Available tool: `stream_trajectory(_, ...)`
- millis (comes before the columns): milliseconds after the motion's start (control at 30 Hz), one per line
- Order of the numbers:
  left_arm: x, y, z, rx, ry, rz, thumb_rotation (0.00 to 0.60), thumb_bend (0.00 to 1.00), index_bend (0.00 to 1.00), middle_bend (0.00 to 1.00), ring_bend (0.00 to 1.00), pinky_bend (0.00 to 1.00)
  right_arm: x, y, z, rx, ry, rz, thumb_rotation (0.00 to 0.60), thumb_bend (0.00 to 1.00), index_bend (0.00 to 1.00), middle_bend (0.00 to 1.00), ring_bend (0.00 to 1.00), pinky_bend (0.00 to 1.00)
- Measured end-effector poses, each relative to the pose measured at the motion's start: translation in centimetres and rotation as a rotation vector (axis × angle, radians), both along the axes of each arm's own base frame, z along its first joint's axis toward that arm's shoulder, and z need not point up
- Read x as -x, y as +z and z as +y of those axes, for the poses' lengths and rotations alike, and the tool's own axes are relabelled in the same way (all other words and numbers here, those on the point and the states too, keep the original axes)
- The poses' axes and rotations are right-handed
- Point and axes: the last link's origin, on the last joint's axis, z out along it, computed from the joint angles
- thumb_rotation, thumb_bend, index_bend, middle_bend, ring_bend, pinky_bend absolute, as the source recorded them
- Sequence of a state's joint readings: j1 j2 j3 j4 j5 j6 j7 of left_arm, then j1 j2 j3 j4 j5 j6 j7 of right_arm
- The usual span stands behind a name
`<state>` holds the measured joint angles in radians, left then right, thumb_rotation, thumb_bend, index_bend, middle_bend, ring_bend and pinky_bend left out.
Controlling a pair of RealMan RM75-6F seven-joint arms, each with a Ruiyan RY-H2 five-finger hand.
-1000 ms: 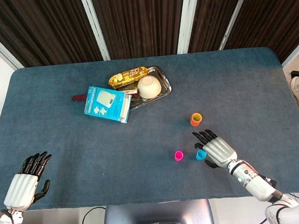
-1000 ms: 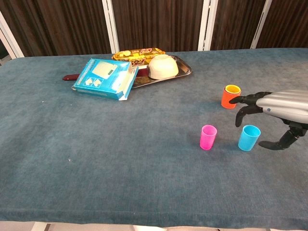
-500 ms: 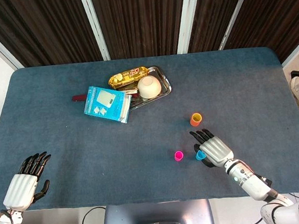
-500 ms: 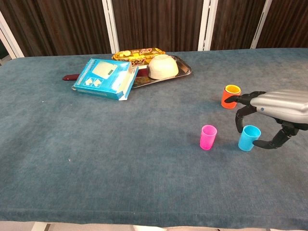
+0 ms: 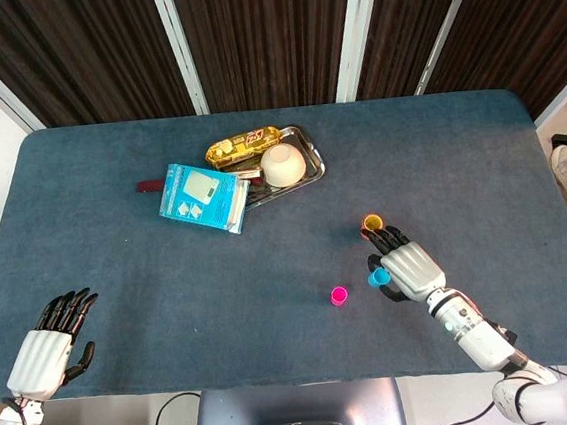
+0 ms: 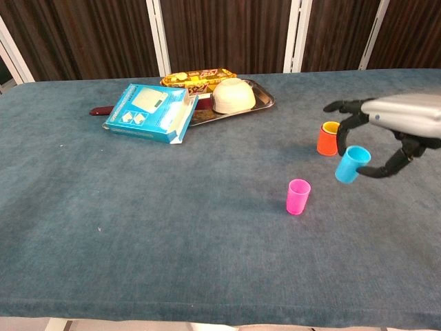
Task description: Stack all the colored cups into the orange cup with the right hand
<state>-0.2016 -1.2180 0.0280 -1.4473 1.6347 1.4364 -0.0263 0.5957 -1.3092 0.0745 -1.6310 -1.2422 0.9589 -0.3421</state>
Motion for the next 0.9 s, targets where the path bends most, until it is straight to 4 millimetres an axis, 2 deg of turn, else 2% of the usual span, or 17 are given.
stream_trajectory(267, 0.0, -0.3, 0.1, 0.009, 0.001, 0.006, 0.600, 0.47, 0.00, 0.04, 0.05, 0.12, -2.3, 2.3, -5.4, 0.126, -0.069, -0.058, 0.600, 0.46, 0.58, 0.01, 0.00, 0.00)
stream_trajectory(467, 0.1, -0.3, 0.1, 0.007, 0.008, 0.009, 0.600, 0.47, 0.00, 0.04, 0.05, 0.12, -2.9, 2.2, -8.7, 0.178, -0.148, -0.032, 0.600, 0.46, 0.58, 0.01, 0.00, 0.00)
stream_trajectory(667, 0.1, -0.1, 0.2, -0.001, 0.009, 0.007, 0.600, 0.47, 0.00, 0.04, 0.05, 0.12, -2.4, 1.3, -10.2, 0.185, -0.201, -0.012, 0.600, 0.46, 0.58, 0.01, 0.00, 0.00)
stream_trajectory(900, 0.2, -0.3, 0.3, 0.012, 0.012, 0.012, 0.600, 0.47, 0.00, 0.04, 0.05, 0.12, -2.1, 0.9, -10.2, 0.170, -0.204, -0.009, 0.600, 0.46, 0.57, 0.01, 0.00, 0.00)
